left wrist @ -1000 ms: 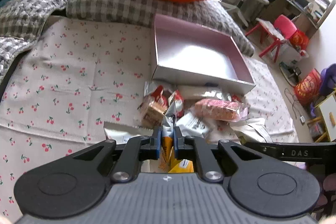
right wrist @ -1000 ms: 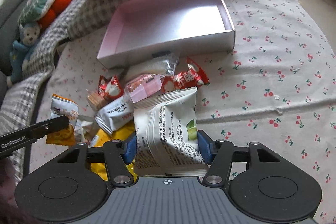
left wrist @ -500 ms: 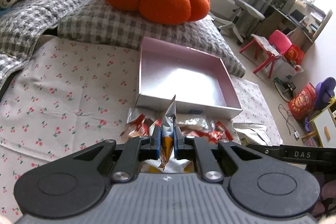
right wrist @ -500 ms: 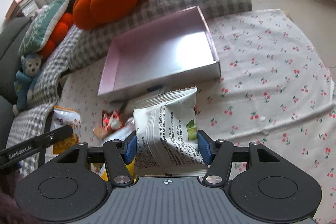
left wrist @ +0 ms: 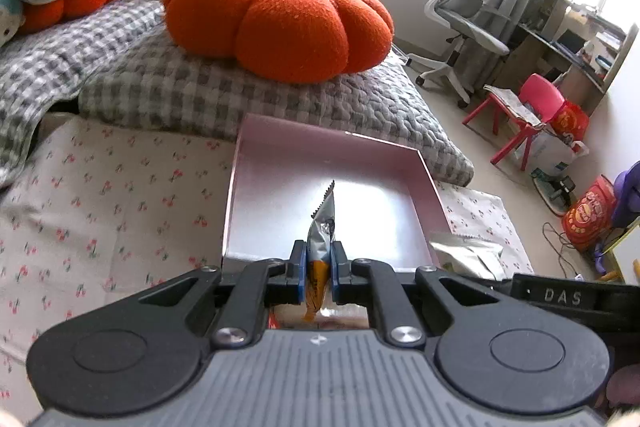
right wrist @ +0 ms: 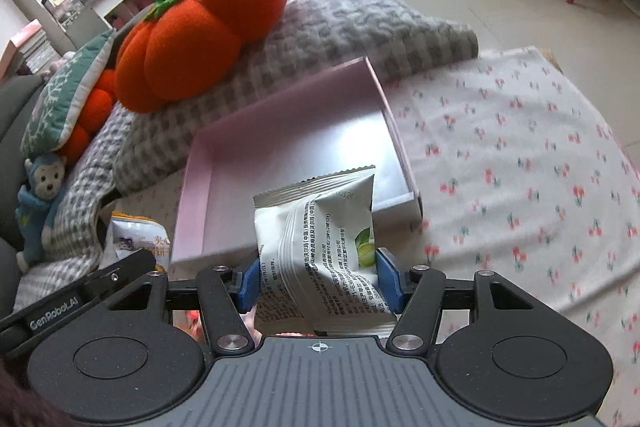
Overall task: Organize snacks
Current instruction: 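Lower both held packets into the pink box and open both grippers, then move both tools back toward the snack pile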
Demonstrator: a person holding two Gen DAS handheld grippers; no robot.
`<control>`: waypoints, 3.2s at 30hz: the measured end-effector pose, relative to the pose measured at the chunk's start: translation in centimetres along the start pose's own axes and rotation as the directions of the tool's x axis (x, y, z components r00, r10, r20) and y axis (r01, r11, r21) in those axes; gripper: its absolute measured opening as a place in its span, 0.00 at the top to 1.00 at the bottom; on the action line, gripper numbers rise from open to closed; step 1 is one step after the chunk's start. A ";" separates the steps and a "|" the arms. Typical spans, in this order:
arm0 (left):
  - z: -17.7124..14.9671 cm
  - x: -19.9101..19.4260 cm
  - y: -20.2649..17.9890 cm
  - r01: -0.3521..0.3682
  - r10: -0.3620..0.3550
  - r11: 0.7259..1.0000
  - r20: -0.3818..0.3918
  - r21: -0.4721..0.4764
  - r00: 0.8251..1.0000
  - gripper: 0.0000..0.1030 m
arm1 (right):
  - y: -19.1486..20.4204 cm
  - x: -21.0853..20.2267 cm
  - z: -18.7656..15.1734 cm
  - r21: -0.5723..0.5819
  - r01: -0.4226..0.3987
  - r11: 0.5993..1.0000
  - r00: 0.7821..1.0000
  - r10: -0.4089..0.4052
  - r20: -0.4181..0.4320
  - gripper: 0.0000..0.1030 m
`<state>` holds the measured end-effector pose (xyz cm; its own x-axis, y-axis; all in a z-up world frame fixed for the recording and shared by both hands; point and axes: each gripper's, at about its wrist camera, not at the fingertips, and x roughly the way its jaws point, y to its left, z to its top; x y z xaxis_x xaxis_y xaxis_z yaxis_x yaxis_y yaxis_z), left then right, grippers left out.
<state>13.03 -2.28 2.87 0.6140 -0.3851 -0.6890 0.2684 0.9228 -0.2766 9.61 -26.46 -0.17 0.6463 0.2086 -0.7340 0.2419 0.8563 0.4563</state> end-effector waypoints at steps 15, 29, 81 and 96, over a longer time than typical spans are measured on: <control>1.2 4.8 1.3 -0.031 0.032 0.999 0.049 -0.029 0.998 0.90 | -1.8 5.7 3.7 0.034 -0.030 0.999 0.997 0.028 0.069 0.44; 0.2 6.9 1.4 -0.072 0.072 0.997 0.018 -0.025 0.997 0.89 | -2.4 8.3 3.4 0.050 -0.014 0.999 0.998 0.011 0.055 0.43; -4.2 -3.3 4.7 -0.169 0.171 0.985 -0.078 0.030 0.982 0.01 | 0.6 -3.1 -4.6 -0.183 0.071 0.981 0.993 -0.053 0.103 0.06; -6.5 -4.2 7.1 -0.160 0.166 0.986 -0.143 0.052 0.976 0.01 | 2.6 -2.2 -9.7 -0.449 0.019 0.893 0.983 0.066 0.172 0.03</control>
<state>7.52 6.02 -0.53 0.5372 -0.2207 -0.8141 0.2052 0.9704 -0.1276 1.76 -20.13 -2.26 0.7757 0.1800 -0.6049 -0.0969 0.9811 0.1675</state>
